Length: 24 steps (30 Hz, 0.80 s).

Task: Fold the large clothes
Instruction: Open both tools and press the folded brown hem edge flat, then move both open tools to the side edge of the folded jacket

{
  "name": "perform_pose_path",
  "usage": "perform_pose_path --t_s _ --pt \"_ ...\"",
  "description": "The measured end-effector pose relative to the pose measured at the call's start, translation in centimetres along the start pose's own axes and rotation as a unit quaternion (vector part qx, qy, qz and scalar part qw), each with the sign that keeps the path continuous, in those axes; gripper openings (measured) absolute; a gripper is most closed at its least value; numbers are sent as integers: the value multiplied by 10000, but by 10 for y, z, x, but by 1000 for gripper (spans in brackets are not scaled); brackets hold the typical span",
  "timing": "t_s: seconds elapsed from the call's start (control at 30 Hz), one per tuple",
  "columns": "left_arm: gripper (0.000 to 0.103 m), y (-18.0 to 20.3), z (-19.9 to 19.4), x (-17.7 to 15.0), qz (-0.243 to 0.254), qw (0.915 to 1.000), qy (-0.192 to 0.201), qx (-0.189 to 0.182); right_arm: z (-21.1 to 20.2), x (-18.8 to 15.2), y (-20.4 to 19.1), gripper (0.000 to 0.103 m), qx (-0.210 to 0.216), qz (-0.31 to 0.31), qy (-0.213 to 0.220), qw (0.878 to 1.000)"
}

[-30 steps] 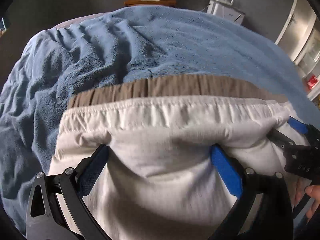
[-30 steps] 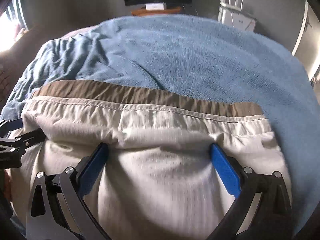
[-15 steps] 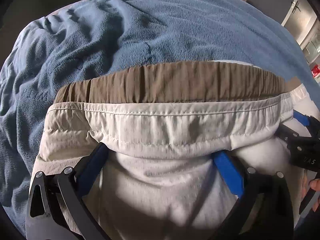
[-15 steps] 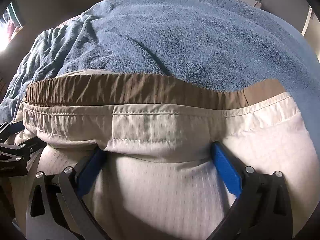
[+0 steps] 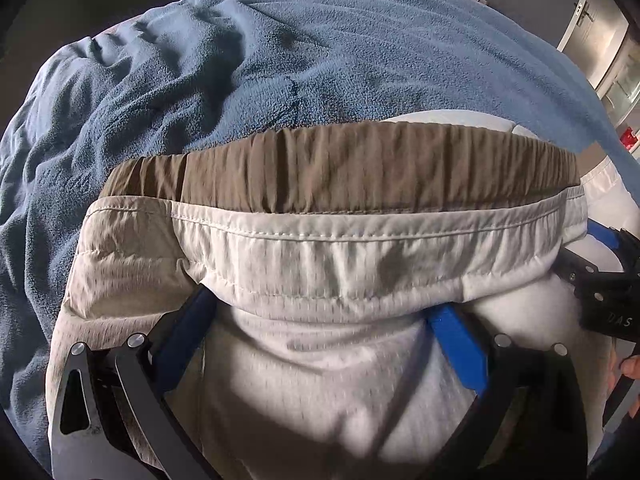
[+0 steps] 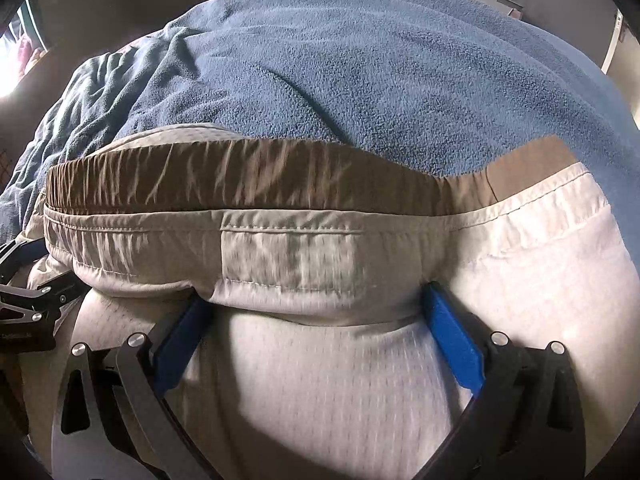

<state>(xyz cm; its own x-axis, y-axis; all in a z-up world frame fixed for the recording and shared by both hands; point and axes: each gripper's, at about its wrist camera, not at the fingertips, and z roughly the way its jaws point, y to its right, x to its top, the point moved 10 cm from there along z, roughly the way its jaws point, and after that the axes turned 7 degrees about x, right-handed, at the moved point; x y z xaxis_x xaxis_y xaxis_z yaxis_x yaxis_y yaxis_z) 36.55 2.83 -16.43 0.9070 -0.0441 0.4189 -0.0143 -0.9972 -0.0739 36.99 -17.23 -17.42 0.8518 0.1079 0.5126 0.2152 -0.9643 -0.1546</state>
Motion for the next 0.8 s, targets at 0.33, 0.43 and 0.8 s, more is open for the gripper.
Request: perform_pose_path --t_s 0.33,0.43,0.8 --pt "99 -2 -1 -8 -44 9999 119 -57 0 -1 0 98 12 0 74 10000" --pt "99 -2 -1 -10 -44 9999 118 -59 0 -1 0 98 14 1 73 10000" --pt "98 -4 -4 -13 -112 9991 401 -103 -7 -5 0 98 2 -70 473 9989"
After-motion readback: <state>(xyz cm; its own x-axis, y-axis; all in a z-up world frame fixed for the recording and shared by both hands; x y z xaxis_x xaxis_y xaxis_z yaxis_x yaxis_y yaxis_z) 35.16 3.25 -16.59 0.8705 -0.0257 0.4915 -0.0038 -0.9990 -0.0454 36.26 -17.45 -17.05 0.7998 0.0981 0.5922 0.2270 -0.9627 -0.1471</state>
